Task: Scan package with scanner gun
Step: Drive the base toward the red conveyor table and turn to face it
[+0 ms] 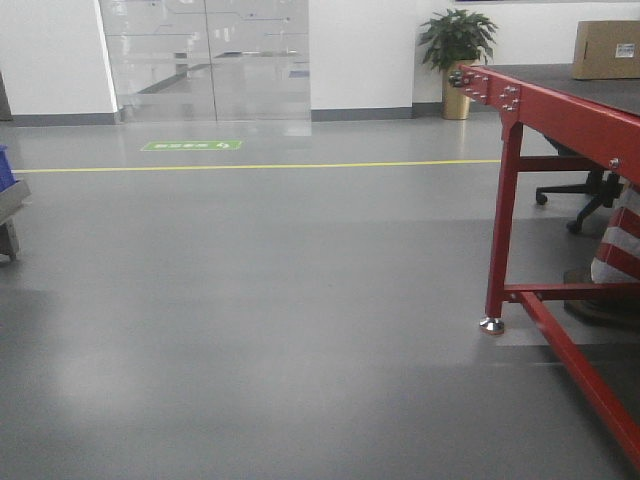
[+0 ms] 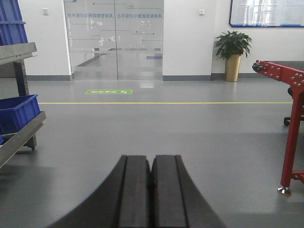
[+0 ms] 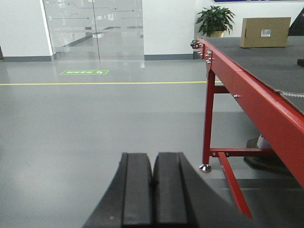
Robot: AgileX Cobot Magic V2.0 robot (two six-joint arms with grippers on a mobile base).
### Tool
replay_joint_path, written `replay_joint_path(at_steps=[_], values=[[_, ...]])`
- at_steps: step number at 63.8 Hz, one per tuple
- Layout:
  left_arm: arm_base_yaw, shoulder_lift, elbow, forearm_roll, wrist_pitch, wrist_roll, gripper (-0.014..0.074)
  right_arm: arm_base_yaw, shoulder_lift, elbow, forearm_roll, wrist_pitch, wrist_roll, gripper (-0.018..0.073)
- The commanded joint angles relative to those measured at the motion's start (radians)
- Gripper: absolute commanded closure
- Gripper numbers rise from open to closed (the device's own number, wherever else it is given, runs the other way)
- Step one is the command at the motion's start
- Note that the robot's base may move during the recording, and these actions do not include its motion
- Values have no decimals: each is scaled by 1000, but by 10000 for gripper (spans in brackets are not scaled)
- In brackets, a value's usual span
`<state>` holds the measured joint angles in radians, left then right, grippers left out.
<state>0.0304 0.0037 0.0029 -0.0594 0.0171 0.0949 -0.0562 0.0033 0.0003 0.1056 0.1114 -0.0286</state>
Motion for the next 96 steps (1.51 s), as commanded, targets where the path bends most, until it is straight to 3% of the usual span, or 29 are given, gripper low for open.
replay_joint_path(at_steps=[1, 96], values=[[-6, -4, -3, -8, -17, -4, 707, 0, -3, 0, -7, -15, -1, 713], [-4, -4, -3, -8, -17, -4, 707, 2, -3, 0, -7, -15, -1, 713]])
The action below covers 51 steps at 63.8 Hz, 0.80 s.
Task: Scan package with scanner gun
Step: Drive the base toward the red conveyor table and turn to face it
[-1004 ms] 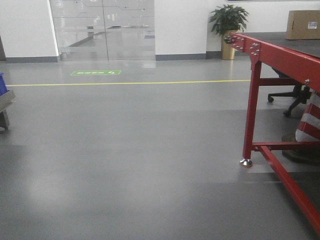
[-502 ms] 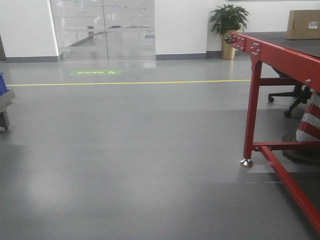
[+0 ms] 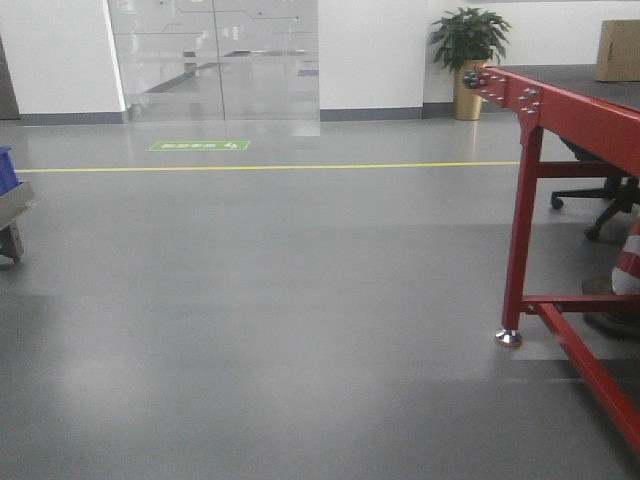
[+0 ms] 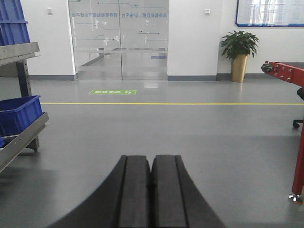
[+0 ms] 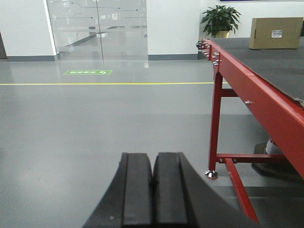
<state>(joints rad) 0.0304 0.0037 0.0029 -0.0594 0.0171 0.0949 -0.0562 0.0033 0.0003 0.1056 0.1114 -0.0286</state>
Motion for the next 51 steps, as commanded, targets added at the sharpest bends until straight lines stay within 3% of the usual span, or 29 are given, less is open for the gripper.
replay_joint_path(at_steps=[1, 51], values=[[-4, -4, -3, -8, -17, -4, 707, 2, -3, 0, -7, -15, -1, 713], [-4, -4, -3, -8, -17, -4, 707, -3, -3, 0, -7, -14, -1, 713]])
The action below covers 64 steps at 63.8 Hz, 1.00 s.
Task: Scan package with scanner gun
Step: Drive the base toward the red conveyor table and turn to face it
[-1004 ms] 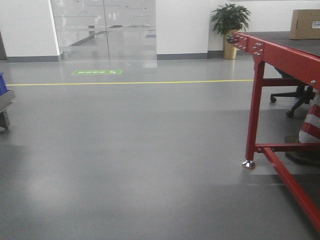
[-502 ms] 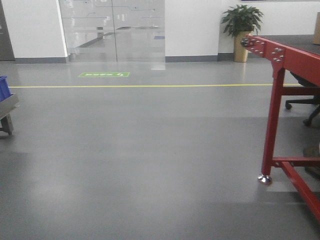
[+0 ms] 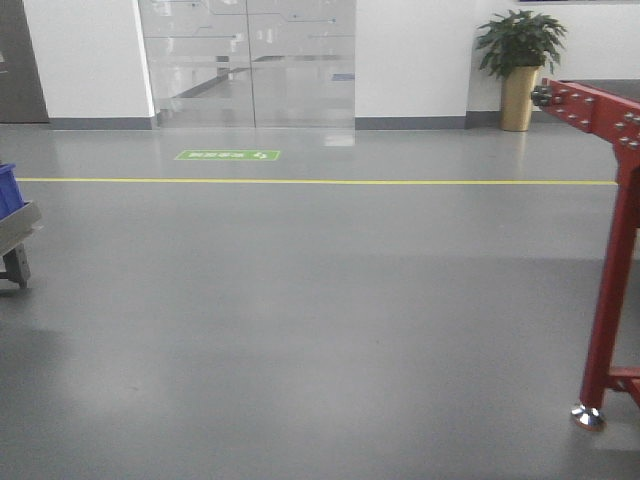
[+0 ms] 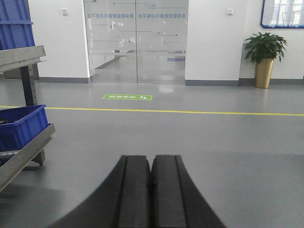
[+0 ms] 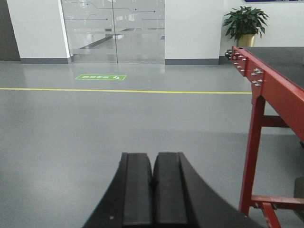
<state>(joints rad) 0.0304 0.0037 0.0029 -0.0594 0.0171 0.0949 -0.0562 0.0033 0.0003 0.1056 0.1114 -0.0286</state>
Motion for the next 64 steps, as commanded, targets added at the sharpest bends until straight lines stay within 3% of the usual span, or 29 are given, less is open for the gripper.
replay_joint_path(at_steps=[1, 64], values=[[-4, -4, -3, -8, -17, -4, 707, -3, -3, 0, -7, -14, -1, 713], [-4, -4, -3, -8, -17, -4, 707, -3, -3, 0, -7, -14, -1, 713]])
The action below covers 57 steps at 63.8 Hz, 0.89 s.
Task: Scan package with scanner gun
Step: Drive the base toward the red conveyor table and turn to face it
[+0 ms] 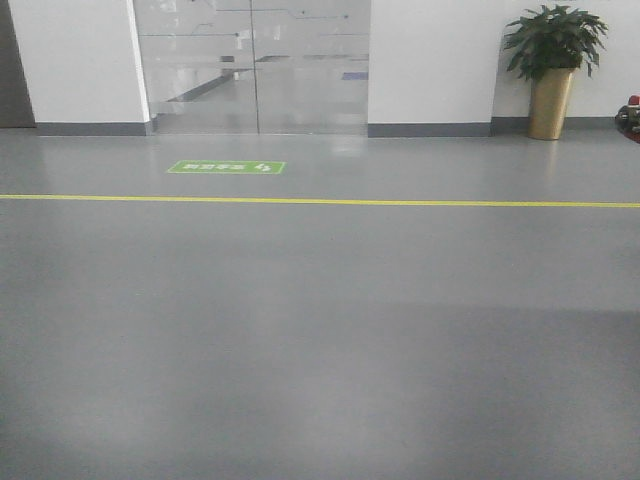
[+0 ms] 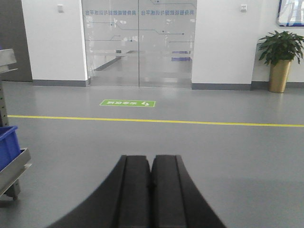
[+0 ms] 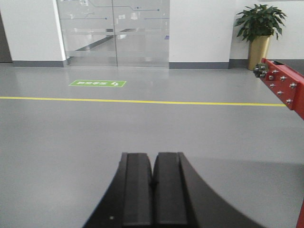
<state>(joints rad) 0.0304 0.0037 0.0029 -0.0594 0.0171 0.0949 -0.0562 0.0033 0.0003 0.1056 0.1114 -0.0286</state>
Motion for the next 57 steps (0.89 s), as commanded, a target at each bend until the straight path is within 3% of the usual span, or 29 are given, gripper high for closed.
replay_joint_path(at_steps=[1, 46, 57], values=[[-4, -4, -3, -8, -17, -4, 707, -3, -3, 0, -7, -14, -1, 713], [-10, -4, -3, -8, -17, -4, 707, -3, -3, 0, -7, -14, -1, 713], [-31, -4, -3, -8, -17, -4, 707, -34, -3, 0, -7, -14, -1, 713]])
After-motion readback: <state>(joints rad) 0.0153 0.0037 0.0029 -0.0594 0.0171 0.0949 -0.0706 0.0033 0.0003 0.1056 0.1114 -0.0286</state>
